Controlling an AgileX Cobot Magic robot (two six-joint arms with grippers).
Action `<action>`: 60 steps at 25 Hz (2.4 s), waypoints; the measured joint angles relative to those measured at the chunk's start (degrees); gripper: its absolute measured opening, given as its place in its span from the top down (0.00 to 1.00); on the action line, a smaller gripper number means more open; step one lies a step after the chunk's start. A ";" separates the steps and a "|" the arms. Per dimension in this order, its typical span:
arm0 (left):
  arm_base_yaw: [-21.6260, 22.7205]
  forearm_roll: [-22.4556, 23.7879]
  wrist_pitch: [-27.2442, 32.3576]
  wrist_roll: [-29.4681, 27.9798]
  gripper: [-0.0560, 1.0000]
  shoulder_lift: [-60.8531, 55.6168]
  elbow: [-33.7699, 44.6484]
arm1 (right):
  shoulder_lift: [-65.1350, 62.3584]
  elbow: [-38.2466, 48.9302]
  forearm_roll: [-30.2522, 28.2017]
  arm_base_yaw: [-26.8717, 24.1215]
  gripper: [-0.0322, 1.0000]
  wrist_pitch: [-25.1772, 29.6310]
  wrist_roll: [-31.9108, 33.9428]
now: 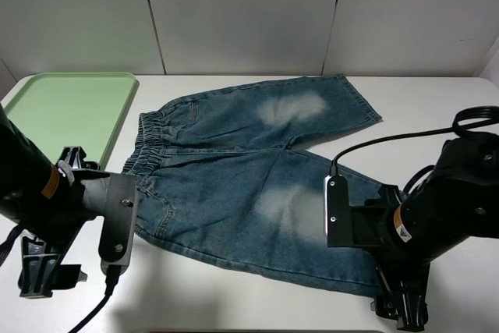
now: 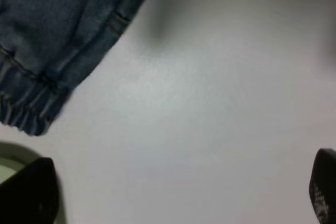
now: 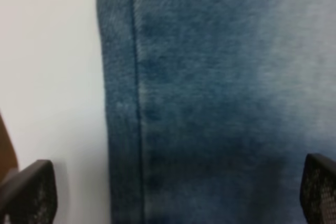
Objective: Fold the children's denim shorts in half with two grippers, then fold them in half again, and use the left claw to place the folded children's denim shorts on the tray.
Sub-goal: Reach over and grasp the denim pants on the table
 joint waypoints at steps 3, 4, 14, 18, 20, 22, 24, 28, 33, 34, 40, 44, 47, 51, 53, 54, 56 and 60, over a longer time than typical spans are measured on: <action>0.00 0.88 -0.77 0.12 0.05 0.00 0.00 | 2.07 0.00 0.31 0.00 0.29 -0.50 0.00; 0.00 0.99 -1.49 0.19 0.05 0.00 0.00 | 2.60 0.06 0.31 0.00 0.29 -0.98 0.00; 0.00 1.91 -4.48 1.50 0.05 0.06 0.00 | 6.71 0.19 1.37 -0.04 0.29 -4.99 0.00; 0.00 2.04 -6.40 1.68 0.05 0.06 0.00 | 7.15 0.07 1.92 -0.12 0.29 -5.11 0.00; 0.00 2.37 -7.47 1.68 0.05 0.33 0.00 | 7.20 0.07 2.31 -0.23 0.29 -5.27 0.00; 0.00 2.79 -7.69 1.68 0.05 1.86 0.00 | 7.27 0.07 2.57 -0.30 0.29 -5.27 0.00; 0.00 3.20 -7.96 1.80 0.05 4.72 -0.05 | 7.27 0.07 2.72 -0.30 0.29 -5.31 0.00; 0.00 4.27 -9.42 1.87 0.06 12.21 -1.18 | 7.27 0.07 2.90 -0.30 0.29 -5.31 0.00; 0.00 4.32 -11.19 1.87 0.06 19.62 -6.02 | 7.27 0.07 2.98 -0.30 0.29 -5.31 0.00; 0.00 4.32 -11.52 1.87 0.06 20.66 -7.23 | 7.27 0.07 3.10 -0.30 0.29 -5.31 0.00; 0.00 4.37 -10.80 1.93 0.08 26.98 -12.21 | 7.37 0.07 3.62 -0.30 0.29 -5.31 0.00; 0.00 3.77 -8.91 2.14 0.13 28.83 -13.07 | 7.48 0.07 3.73 -0.30 0.29 -5.47 0.00; 0.00 2.72 -7.98 2.14 0.24 29.07 -13.19 | 7.54 0.07 3.84 -0.30 0.30 -5.52 0.00; -0.06 2.83 -7.11 2.34 0.46 29.46 -13.19 | 7.54 0.07 4.35 -0.30 0.39 -5.47 0.00; -0.06 3.45 -7.11 2.34 0.56 29.53 -13.19 | 7.54 0.07 4.35 -0.30 0.45 -5.59 0.00; -0.06 3.73 -7.24 2.34 0.61 29.53 -13.19 | 7.54 0.07 4.35 -0.30 0.48 -5.66 0.00; -0.06 4.39 -7.68 2.34 0.70 29.53 -13.19 | 7.54 0.07 4.35 -0.30 0.53 -5.73 0.00; -0.06 5.31 -8.76 2.21 0.86 29.62 -13.19 | 7.54 0.07 4.35 -0.30 0.63 -5.93 0.00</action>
